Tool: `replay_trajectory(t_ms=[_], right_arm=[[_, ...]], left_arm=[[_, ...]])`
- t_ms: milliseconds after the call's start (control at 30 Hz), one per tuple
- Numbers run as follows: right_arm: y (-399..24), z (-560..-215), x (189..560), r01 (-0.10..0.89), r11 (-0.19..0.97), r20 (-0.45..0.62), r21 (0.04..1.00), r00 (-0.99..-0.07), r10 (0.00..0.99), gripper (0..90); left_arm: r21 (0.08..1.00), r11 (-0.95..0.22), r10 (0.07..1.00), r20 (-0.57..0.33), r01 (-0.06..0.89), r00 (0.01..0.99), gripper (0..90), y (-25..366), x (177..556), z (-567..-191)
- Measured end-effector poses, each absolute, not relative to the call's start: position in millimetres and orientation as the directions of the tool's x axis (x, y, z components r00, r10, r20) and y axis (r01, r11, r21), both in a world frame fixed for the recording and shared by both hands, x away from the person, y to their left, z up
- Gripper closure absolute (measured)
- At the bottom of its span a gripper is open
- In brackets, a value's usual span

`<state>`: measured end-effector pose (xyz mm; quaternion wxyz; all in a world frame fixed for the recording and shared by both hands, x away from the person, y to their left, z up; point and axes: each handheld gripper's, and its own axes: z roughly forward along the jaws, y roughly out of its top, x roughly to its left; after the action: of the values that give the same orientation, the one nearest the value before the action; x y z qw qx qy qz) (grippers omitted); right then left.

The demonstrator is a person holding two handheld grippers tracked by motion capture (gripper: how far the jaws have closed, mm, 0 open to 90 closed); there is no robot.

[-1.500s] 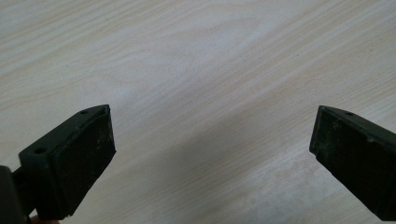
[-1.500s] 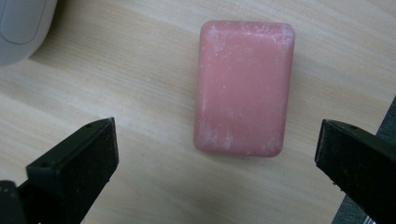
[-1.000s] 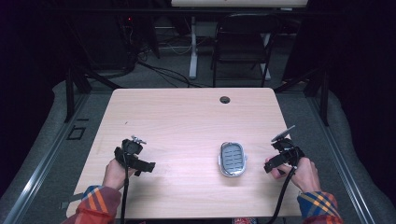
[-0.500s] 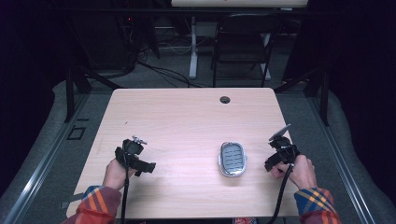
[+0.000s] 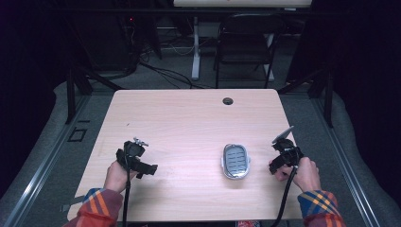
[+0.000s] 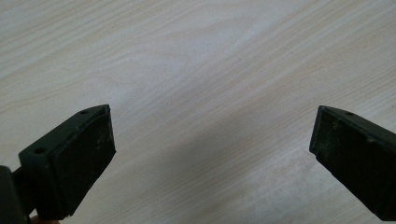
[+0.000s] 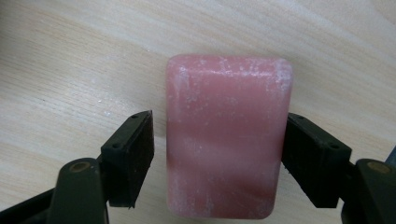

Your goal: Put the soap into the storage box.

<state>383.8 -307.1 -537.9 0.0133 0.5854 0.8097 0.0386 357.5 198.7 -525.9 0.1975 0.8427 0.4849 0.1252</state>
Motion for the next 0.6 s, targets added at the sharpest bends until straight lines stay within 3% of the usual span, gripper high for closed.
replay_trajectory(t_ms=[433,600], right_arm=[[-307.7,-545.0,385.8,0.953,0.302,0.002,0.024,-0.302,0.953,34.1],[-305.8,-546.6,385.4,0.956,0.290,-0.003,0.046,-0.290,0.957,36.7]], left_arm=[[0.457,-0.451,0.866,0.018,0.766,0.499,0.2,197.9,357.0,-525.6],[0.460,-0.450,0.867,0.018,0.765,0.498,0.2,198.2,357.1,-525.5]])
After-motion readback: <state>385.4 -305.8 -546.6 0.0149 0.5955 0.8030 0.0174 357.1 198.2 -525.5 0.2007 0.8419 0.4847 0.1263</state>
